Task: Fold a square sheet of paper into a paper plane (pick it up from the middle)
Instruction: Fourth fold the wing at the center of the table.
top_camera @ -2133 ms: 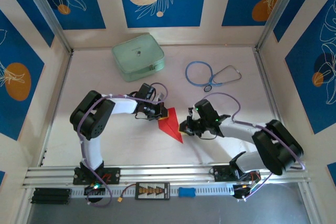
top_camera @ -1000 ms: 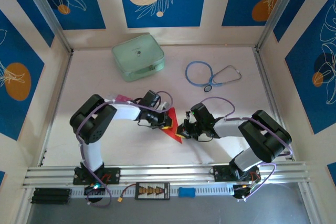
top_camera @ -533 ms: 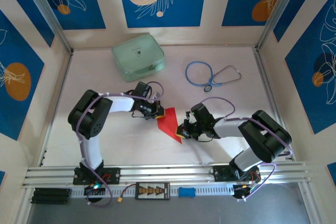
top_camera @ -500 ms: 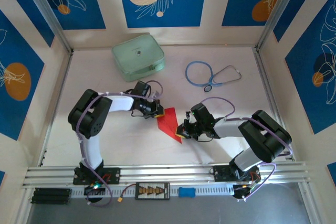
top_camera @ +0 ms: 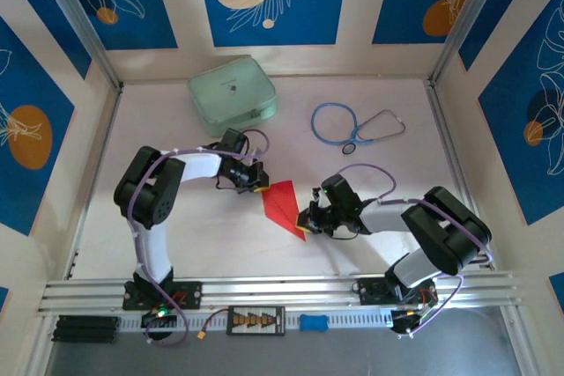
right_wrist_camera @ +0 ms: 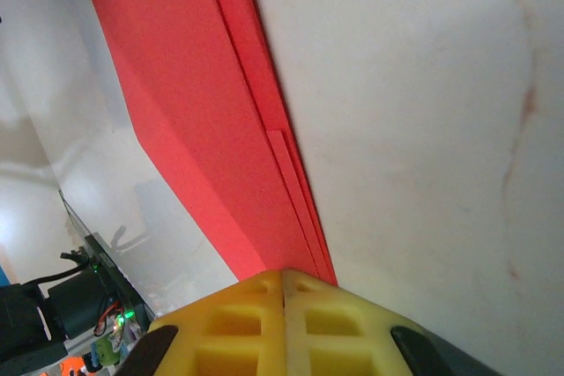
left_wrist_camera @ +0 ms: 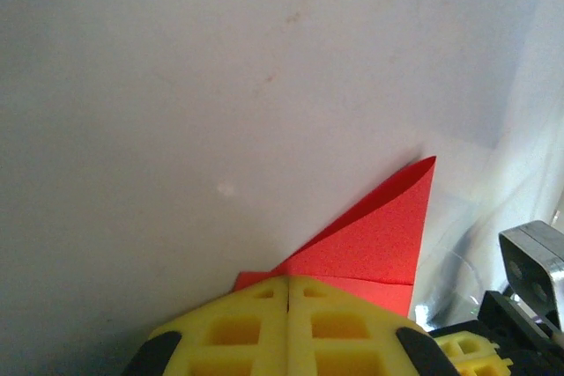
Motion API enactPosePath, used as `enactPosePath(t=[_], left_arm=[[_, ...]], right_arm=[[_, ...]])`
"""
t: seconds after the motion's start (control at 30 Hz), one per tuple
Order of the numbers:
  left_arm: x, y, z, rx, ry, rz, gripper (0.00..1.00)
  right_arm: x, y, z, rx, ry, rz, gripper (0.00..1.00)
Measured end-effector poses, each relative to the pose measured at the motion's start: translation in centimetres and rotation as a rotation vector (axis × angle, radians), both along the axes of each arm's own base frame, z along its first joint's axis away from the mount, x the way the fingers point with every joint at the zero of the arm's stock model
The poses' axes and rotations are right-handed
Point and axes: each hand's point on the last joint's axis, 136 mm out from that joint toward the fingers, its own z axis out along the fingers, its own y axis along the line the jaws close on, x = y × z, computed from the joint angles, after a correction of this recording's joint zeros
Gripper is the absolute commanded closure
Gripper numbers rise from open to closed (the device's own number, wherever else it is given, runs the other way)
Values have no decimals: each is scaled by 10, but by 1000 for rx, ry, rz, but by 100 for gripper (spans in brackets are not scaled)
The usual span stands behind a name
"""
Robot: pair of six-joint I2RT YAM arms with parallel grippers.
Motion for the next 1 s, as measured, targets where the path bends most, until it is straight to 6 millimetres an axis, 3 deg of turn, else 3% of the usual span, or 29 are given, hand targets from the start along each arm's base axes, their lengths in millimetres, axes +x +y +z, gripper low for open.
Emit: enactPosePath(t=[0.33,0.53,0.77,0.9,1.0], left_arm=[[6,8,1,63,-16,14,94],[19,30,2,160,-66,75,93],[20,42,8,209,-103,110,92],[11,34,27,185,-141,96,91],[0,11,41,144,-179,38,91]], right_arm=[[0,0,0,4,-5,0,100],[0,0,0,4,-5,0,100],[0,0,0,4,-5,0,98],[0,0,1,7,-8,1,90],[-2,0,5,6,-11,3,80]])
